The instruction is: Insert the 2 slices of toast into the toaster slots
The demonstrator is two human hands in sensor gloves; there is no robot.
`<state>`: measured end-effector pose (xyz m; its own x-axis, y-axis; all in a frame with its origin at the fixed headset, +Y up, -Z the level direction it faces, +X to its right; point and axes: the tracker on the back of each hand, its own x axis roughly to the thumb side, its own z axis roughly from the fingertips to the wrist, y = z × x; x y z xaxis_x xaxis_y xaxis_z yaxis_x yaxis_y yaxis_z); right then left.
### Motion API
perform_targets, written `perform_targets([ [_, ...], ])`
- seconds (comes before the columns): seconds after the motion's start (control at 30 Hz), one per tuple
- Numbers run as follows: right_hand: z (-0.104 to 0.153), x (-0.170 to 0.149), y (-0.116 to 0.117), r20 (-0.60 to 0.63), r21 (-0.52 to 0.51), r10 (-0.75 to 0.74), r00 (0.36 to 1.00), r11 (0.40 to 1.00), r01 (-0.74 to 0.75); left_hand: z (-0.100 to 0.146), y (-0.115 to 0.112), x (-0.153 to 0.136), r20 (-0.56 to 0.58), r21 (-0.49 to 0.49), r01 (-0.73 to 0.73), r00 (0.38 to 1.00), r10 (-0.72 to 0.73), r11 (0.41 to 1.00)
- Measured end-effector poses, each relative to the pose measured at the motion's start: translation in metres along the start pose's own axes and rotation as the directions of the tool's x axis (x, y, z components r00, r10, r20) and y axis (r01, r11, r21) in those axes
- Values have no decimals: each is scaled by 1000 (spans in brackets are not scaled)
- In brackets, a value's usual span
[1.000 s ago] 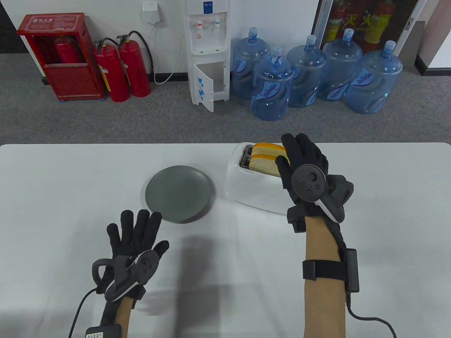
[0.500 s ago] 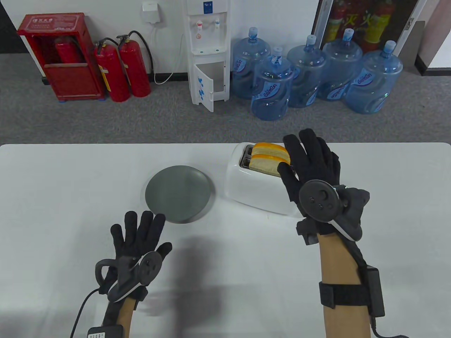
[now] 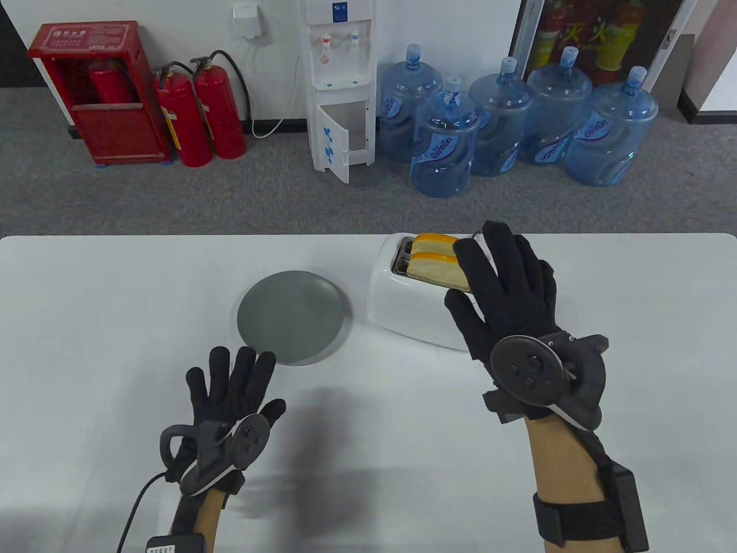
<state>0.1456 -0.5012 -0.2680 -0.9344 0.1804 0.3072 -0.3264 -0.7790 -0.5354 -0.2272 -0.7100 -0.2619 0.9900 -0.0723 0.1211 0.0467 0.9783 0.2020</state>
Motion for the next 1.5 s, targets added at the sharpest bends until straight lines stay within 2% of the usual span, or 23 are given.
perform_targets([
  [0.37,27,6,11,63,-58,-27,998,998,30,0,0,3,5,-8,4,1000,-4,1000],
  [0.67,49,12,39,83,-53,-58,995,997,63,1,-1,6,13,-15,7,1000,-7,1000],
  [0.97,69,21,74,98,4,-83,992,997,83,0,-1,7,18,-19,3,1000,-3,1000],
  [1.5,100,17,112,68,95,-93,993,992,86,0,0,8,21,-19,9,1000,-8,1000],
])
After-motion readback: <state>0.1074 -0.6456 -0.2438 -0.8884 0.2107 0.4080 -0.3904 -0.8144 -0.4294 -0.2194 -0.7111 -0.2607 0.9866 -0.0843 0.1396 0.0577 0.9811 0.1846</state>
